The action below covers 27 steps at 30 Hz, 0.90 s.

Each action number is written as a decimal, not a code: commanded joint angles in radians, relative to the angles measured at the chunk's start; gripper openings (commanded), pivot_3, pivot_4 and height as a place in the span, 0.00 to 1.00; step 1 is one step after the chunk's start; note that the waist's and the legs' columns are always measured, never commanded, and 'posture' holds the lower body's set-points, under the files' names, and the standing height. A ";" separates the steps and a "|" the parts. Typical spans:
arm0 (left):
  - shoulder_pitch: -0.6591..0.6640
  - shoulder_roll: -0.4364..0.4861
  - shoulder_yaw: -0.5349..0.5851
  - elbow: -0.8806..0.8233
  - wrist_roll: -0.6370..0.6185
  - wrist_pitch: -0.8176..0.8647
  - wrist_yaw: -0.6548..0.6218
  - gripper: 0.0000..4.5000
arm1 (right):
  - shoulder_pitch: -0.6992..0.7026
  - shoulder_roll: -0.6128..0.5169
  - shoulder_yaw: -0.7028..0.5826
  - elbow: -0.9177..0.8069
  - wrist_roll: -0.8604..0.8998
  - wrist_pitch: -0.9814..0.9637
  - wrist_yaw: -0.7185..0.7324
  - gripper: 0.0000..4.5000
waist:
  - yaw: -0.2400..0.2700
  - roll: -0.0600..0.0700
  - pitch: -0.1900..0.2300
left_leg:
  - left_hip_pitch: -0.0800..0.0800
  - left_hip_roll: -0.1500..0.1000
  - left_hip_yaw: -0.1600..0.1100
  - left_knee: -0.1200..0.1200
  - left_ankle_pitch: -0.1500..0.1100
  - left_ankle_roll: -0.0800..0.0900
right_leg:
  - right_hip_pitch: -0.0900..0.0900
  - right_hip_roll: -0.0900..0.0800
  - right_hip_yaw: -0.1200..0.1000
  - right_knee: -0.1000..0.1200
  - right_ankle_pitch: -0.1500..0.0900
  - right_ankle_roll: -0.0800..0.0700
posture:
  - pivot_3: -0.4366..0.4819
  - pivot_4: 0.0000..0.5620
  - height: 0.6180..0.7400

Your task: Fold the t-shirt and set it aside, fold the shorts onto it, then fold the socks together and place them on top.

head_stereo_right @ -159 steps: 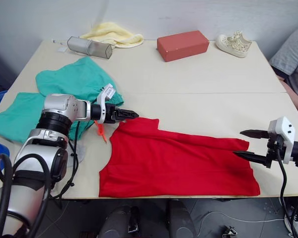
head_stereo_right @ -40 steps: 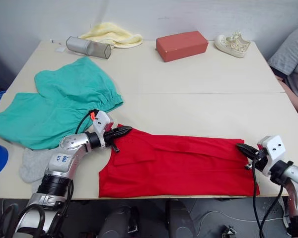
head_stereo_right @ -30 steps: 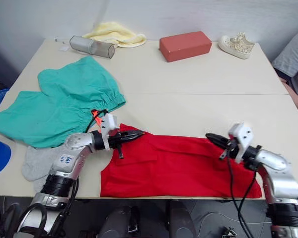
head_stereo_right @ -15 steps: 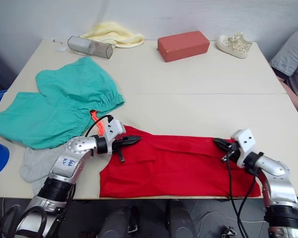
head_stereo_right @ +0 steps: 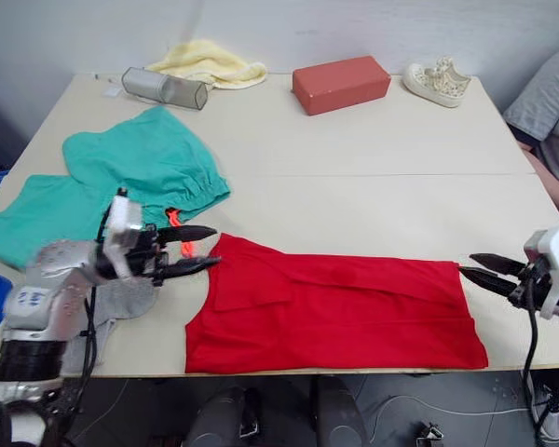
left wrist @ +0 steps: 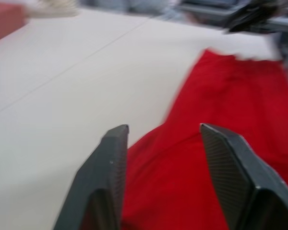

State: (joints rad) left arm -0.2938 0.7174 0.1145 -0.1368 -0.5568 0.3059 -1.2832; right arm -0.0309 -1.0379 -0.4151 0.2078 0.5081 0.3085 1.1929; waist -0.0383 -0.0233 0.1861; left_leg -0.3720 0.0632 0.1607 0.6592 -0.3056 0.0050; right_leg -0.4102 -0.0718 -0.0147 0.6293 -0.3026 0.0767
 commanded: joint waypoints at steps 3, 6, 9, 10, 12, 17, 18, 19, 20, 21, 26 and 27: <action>0.068 0.045 0.005 -0.112 -0.077 0.011 -0.093 1.00 | -0.164 -0.082 0.167 0.092 -0.098 0.043 0.088 0.82 | 0.001 0.001 0.000 | 0.001 0.000 0.000 -0.001 0.000 0.000 | 0.000 0.000 0.000 -0.001 0.000 -0.001 | 0.48 0.27 1.00; 0.085 0.034 0.014 -0.119 -0.081 0.005 -0.072 1.00 | -0.264 -0.080 0.274 0.178 -0.186 0.011 0.124 0.99 | 0.001 0.001 0.000 | 0.000 0.000 -0.001 -0.001 0.000 0.001 | -0.001 0.000 0.000 -0.001 0.000 -0.002 | 0.48 0.27 1.00; 0.097 0.019 0.023 -0.130 -0.088 -0.015 -0.060 1.00 | -0.349 -0.060 0.335 0.261 -0.233 -0.004 0.139 0.99 | 0.006 0.003 0.001 | -0.001 0.000 -0.001 -0.001 0.001 0.000 | -0.002 0.000 -0.001 -0.001 0.000 -0.002 | 0.48 0.27 1.00; 0.104 0.018 0.026 -0.135 -0.093 -0.018 -0.061 1.00 | -0.373 -0.055 0.354 0.285 -0.246 -0.008 0.148 0.99 | 0.005 0.003 0.001 | -0.002 0.000 0.000 -0.001 0.001 0.000 | -0.003 0.000 -0.001 -0.002 0.000 -0.002 | 0.48 0.27 1.00; 0.122 0.009 0.033 -0.148 -0.086 -0.044 -0.049 1.00 | -0.431 -0.031 0.397 0.340 -0.279 -0.027 0.164 0.99 | 0.004 0.003 0.001 | -0.002 0.000 0.000 -0.001 0.000 0.000 | -0.003 0.000 0.000 -0.002 0.000 -0.002 | 0.48 0.27 1.00; 0.156 -0.004 0.054 -0.178 -0.103 -0.022 0.009 1.00 | -0.528 0.021 0.471 0.429 -0.355 -0.067 0.181 0.91 | -0.001 0.003 0.001 | -0.003 0.000 0.001 -0.001 0.000 0.000 | -0.003 0.000 0.000 -0.002 0.000 -0.002 | 0.48 0.27 1.00; 0.157 -0.003 0.053 -0.180 -0.101 -0.023 0.013 1.00 | -0.536 0.024 0.478 0.441 -0.364 -0.071 0.188 0.87 | -0.001 0.003 0.001 | -0.003 0.000 0.001 -0.001 0.000 0.000 | -0.003 0.000 0.000 -0.002 0.000 -0.002 | 0.48 0.27 1.00; 0.159 -0.001 0.051 -0.181 -0.100 -0.024 0.015 1.00 | -0.547 0.031 0.483 0.452 -0.368 -0.066 0.193 0.80 | -0.002 0.003 0.001 | -0.003 0.000 0.001 -0.001 0.000 -0.001 | -0.003 0.001 0.000 -0.002 0.000 -0.002 | 0.48 0.27 1.00; 0.160 -0.001 0.050 -0.181 -0.098 -0.026 0.019 1.00 | -0.557 0.038 0.485 0.461 -0.370 -0.066 0.198 0.72 | -0.003 0.003 0.001 | -0.002 0.001 0.000 0.000 0.000 -0.001 | -0.003 0.001 -0.001 -0.002 0.000 -0.002 | 0.48 0.27 1.00; 0.159 -0.002 0.047 -0.180 -0.096 -0.028 0.022 1.00 | -0.566 0.042 0.489 0.470 -0.375 -0.065 0.199 0.65 | -0.003 0.003 0.001 | -0.002 0.001 0.000 0.000 0.000 -0.001 | -0.003 0.001 -0.001 -0.002 0.000 -0.002 | 0.48 0.27 1.00; 0.159 -0.007 0.040 -0.172 -0.077 -0.050 0.034 1.00 | -0.596 0.057 0.506 0.502 -0.413 -0.110 0.201 0.27 | -0.005 0.003 0.001 | -0.002 0.001 0.000 0.000 0.000 -0.001 | -0.003 0.001 -0.001 -0.001 0.000 -0.002 | 0.48 0.27 1.00; 0.159 -0.011 0.041 -0.169 -0.074 -0.055 0.040 1.00 | -0.604 0.058 0.506 0.508 -0.419 -0.117 0.201 0.20 | -0.007 0.003 0.001 | -0.002 0.001 0.000 0.000 0.000 -0.001 | -0.003 0.001 -0.001 -0.001 0.000 -0.002 | 0.48 0.27 1.00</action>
State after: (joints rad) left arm -0.1398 0.7119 0.1461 -0.2869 -0.6305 0.2710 -1.2525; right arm -0.6250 -0.9776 0.0835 0.7088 0.1022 0.2105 1.3869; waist -0.0450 -0.0200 0.1871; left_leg -0.3744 0.0638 0.1608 0.6590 -0.3052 0.0041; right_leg -0.4128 -0.0711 -0.0156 0.6278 -0.3028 0.0744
